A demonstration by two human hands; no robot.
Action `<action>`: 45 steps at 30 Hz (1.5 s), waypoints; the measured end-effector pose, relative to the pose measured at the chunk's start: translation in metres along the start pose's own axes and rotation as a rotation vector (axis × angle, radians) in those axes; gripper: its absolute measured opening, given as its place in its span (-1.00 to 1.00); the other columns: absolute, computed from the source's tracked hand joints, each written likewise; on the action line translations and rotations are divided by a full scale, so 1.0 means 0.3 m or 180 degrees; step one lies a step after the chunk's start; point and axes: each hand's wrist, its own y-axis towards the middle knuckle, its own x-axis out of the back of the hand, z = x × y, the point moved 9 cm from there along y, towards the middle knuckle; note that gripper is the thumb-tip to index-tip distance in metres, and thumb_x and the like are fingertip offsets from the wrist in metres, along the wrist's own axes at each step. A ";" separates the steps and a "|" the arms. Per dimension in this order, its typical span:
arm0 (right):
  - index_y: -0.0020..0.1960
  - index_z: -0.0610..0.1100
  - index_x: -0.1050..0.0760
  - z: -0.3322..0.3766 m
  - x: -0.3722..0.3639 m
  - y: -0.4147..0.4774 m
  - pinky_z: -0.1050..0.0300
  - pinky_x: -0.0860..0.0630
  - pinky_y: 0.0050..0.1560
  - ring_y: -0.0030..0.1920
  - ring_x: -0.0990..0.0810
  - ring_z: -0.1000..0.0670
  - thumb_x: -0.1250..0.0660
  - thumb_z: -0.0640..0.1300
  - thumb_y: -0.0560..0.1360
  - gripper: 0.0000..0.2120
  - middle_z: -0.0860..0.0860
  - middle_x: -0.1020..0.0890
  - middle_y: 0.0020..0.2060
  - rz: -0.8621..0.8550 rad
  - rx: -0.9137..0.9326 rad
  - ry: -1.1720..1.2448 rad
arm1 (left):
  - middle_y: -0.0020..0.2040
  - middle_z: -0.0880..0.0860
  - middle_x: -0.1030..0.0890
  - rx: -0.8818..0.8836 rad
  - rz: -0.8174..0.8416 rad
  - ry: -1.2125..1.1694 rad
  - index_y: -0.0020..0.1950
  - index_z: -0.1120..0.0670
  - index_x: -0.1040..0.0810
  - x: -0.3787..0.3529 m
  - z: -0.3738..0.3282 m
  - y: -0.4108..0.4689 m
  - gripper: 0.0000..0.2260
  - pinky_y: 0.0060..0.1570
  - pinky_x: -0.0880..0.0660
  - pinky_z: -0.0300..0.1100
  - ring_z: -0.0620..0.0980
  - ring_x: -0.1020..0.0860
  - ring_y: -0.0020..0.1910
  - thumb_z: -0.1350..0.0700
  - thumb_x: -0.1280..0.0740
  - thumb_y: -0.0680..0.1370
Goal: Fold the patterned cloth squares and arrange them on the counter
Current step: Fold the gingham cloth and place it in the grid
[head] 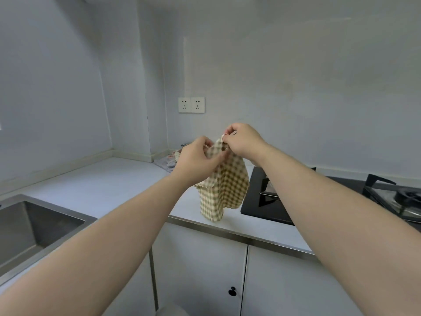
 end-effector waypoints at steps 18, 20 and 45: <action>-0.23 -0.11 -0.34 0.206 0.075 -0.156 0.14 -0.31 -0.32 -0.36 -0.40 -0.04 -0.06 0.02 0.70 -0.63 -0.05 -0.45 -0.35 0.0290 0.0121 -0.0414 | -0.23 0.00 -0.67 0.0007 0.0285 -0.0001 -0.16 0.04 -0.64 0.228 -0.146 -0.107 -0.78 -0.29 -0.54 -0.18 -0.09 -0.56 -0.38 0.30 -0.26 0.51; -0.26 -0.09 -0.32 0.242 0.083 -0.175 0.10 -0.25 -0.37 -0.37 -0.35 0.00 -0.05 0.05 0.71 -0.59 0.00 -0.39 -0.37 0.0229 0.0313 -0.0606 | -0.32 -0.08 -0.56 -0.0055 0.0244 -0.0048 -0.10 0.06 -0.56 0.244 -0.172 -0.118 -0.86 -0.36 -0.41 -0.27 -0.12 -0.48 -0.37 0.10 -0.51 0.47; -0.15 -0.05 -0.60 0.042 0.168 -0.220 0.21 -0.41 -0.35 -0.20 -0.56 0.05 -0.44 0.04 0.56 -0.81 0.03 -0.65 -0.22 0.1480 -0.0316 -0.0603 | -0.27 0.00 -0.63 0.0306 0.1106 0.0325 -0.08 0.06 -0.70 0.388 -0.024 -0.141 -0.86 -0.40 -0.45 -0.24 -0.07 -0.52 -0.33 0.06 -0.39 0.61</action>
